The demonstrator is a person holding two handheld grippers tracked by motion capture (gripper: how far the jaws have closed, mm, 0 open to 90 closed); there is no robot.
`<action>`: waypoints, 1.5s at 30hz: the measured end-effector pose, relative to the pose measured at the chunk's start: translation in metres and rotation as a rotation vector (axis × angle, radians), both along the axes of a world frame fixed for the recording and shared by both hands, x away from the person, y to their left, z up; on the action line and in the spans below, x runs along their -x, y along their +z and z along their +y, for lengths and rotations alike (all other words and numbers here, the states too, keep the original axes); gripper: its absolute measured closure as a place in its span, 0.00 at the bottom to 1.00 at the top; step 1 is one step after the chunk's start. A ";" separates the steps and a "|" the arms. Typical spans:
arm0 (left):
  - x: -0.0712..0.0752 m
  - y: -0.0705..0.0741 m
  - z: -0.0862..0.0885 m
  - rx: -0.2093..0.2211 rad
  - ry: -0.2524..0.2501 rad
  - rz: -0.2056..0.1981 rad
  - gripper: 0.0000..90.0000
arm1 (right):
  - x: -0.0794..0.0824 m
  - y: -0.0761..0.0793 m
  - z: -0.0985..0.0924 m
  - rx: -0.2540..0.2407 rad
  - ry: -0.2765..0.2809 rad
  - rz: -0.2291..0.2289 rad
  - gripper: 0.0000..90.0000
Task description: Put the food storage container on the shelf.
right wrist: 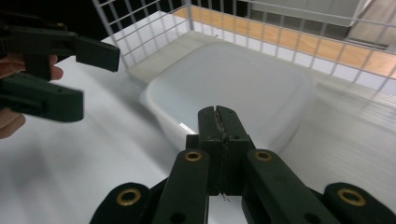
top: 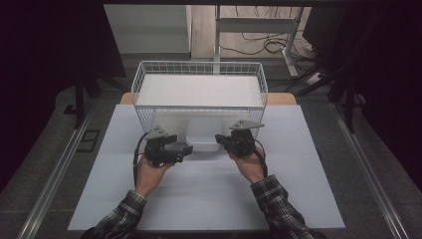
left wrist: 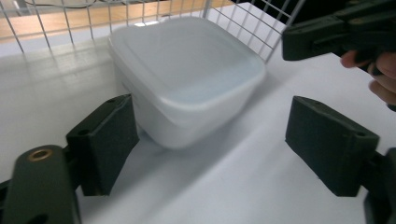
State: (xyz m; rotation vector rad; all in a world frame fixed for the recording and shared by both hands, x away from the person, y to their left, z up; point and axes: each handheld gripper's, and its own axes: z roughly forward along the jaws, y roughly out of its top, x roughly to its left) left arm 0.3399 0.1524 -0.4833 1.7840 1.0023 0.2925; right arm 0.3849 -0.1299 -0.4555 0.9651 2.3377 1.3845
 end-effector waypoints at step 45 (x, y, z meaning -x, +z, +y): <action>0.094 -0.040 0.023 -0.149 -0.010 -0.024 0.06 | -0.011 -0.042 0.030 0.078 0.074 0.070 0.99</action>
